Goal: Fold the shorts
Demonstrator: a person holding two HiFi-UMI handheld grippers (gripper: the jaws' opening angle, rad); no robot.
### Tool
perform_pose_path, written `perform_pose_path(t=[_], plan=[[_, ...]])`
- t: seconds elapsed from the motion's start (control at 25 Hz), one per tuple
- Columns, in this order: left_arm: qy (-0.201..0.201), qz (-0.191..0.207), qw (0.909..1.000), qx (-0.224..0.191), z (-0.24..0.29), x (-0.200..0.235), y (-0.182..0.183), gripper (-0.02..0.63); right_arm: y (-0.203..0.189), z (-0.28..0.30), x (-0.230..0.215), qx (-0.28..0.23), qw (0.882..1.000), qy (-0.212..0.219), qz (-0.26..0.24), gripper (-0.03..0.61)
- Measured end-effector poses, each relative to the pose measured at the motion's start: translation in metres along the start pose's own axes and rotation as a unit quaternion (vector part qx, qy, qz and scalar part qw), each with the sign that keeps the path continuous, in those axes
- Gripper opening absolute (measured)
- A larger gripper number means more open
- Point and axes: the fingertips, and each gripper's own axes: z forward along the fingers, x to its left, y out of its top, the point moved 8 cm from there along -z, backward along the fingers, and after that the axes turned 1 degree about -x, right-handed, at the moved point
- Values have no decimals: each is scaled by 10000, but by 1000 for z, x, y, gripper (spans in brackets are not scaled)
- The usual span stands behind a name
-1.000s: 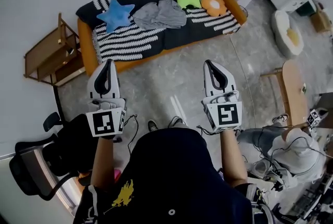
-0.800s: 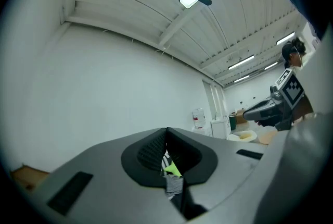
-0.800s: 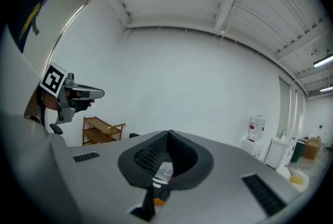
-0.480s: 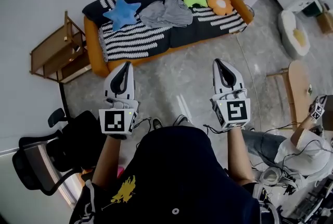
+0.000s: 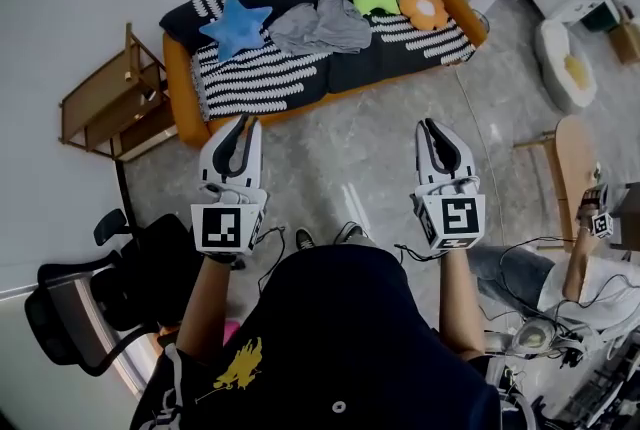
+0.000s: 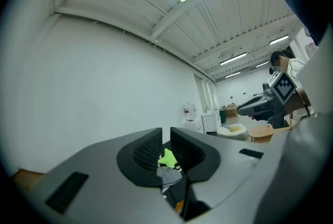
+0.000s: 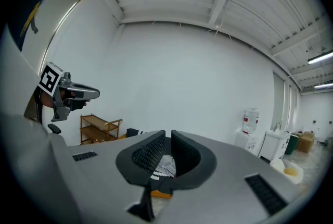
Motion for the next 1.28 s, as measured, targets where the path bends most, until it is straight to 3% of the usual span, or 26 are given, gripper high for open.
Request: perform_pose_path(t=[0.28, 0.4, 0.56, 0.68, 0.8, 1.28], plan=[[43, 12, 10000, 50, -5, 6, -5, 105, -4, -1, 5, 42, 10000, -22, -78, 111], [92, -7, 9999, 82, -6, 11, -7, 147, -5, 1, 7, 63, 10000, -1, -77, 168], [23, -19, 9998, 203, -16, 22, -13, 309, -9, 7, 18, 201, 9998, -3, 80, 298], [-13, 2, 9994, 359, -30, 38, -28, 347, -11, 15, 42, 242, 9996, -40, 102, 431], [13, -30, 9990, 456, -47, 58, -45, 360, -14, 25, 70, 227, 9997, -54, -46, 506], [-136, -151, 9995, 246, -55, 94, -72, 360, -13, 26, 109, 446, 9982, -317, -264, 520]])
